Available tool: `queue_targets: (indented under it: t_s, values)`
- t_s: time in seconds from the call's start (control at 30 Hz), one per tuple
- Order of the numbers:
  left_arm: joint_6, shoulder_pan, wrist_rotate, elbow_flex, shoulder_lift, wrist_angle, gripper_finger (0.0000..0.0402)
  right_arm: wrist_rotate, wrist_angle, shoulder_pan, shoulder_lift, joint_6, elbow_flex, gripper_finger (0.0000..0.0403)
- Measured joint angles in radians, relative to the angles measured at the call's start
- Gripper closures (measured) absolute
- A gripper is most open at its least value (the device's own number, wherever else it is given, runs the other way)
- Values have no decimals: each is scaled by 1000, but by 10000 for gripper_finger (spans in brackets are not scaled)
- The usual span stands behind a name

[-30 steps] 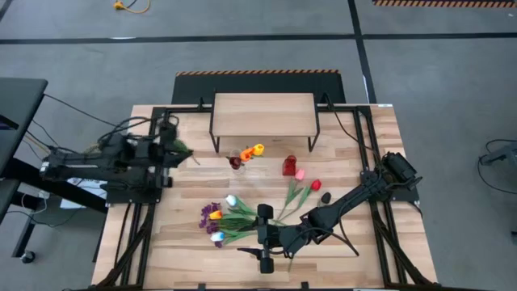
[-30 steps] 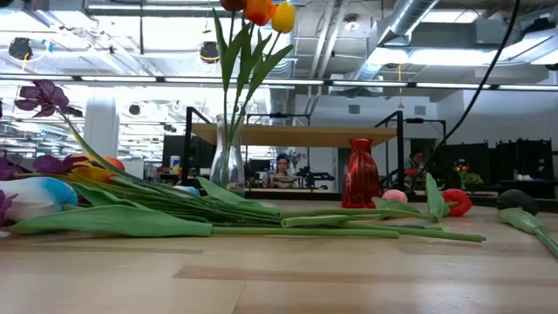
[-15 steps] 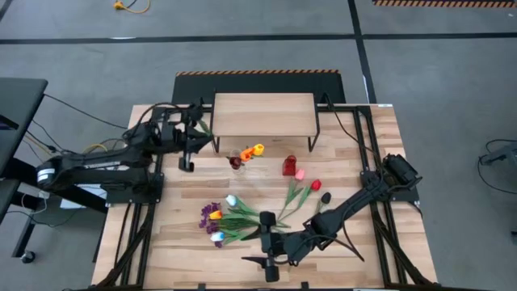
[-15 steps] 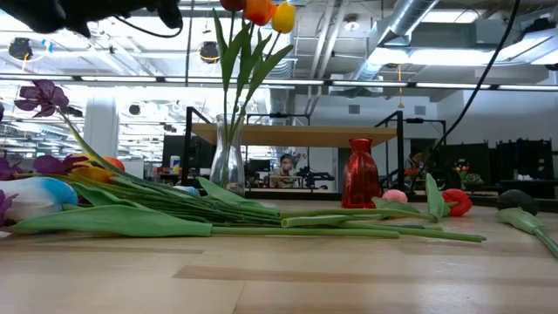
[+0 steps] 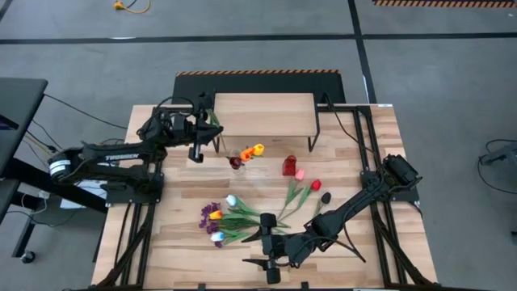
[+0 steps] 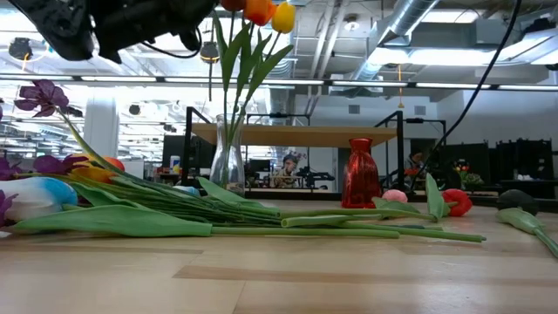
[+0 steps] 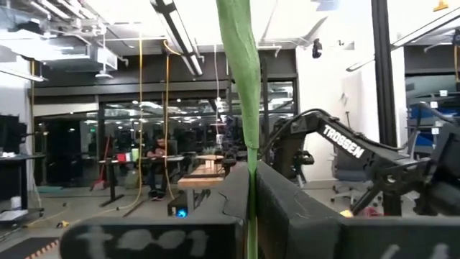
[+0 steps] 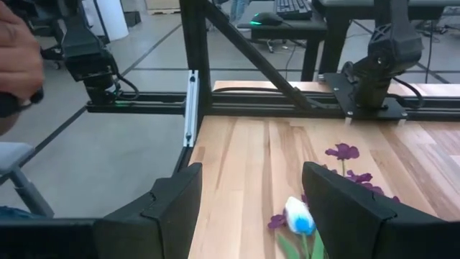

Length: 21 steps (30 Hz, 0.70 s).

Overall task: Pick and place flowers into a vace then onto a shelf
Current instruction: Put the left black tulip into the transparent vase

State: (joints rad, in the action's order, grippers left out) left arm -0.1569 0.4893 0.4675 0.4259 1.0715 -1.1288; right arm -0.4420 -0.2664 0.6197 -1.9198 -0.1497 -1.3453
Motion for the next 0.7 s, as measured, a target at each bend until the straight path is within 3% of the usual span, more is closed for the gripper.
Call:
queue_targets:
  t_s: [0.37, 0.7]
  values:
    - [-110, 46, 71, 0, 160, -232, 401, -1, -3, 18, 0, -27, 0, 172]
    - [-131, 45, 86, 0, 241, -285, 401, -2, -3, 23, 0, -43, 0, 172]
